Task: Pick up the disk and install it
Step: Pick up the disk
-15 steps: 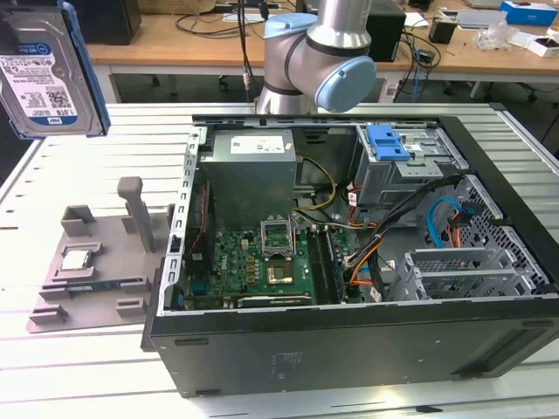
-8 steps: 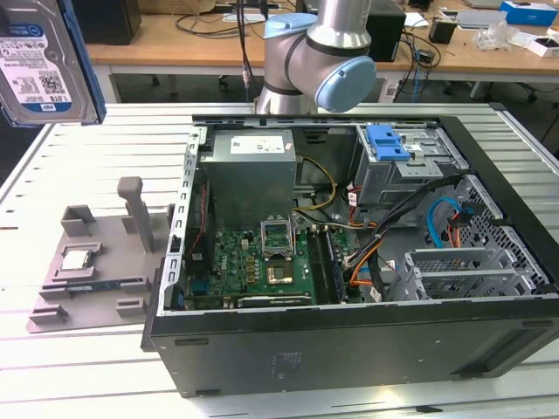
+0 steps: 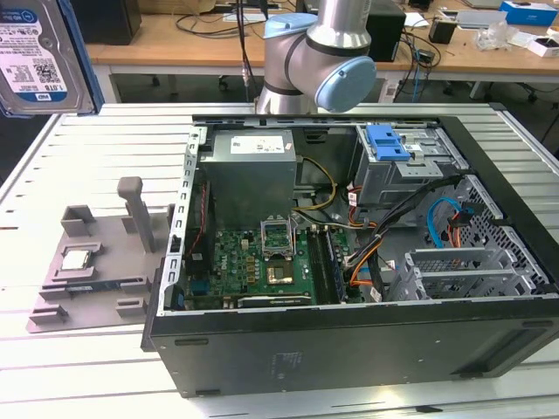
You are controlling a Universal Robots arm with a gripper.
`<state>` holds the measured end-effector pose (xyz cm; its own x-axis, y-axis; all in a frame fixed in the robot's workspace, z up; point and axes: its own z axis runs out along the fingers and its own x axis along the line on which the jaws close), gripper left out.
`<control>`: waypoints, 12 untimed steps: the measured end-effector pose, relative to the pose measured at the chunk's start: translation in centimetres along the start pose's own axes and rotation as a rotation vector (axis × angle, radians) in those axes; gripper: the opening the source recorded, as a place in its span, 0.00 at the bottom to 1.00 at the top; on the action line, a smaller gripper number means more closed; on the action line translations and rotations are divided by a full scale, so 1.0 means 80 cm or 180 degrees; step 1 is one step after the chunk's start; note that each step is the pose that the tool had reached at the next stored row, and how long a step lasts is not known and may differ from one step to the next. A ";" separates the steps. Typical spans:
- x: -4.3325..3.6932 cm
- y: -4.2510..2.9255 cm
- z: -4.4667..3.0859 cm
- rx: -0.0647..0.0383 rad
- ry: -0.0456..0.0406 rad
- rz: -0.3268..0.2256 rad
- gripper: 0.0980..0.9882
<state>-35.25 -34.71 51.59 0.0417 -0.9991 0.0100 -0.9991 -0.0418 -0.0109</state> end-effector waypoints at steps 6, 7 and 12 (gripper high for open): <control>0.000 0.0000 -0.0003 -0.0001 0.0000 0.0000 0.30; 0.000 -0.0005 -0.0003 -0.0001 0.0000 0.0000 0.30; 0.001 -0.0134 -0.0002 -0.0001 0.0000 0.0000 0.30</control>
<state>-34.17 -34.71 51.62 0.0417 -0.9991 0.0101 -0.9991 -0.0418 -0.0107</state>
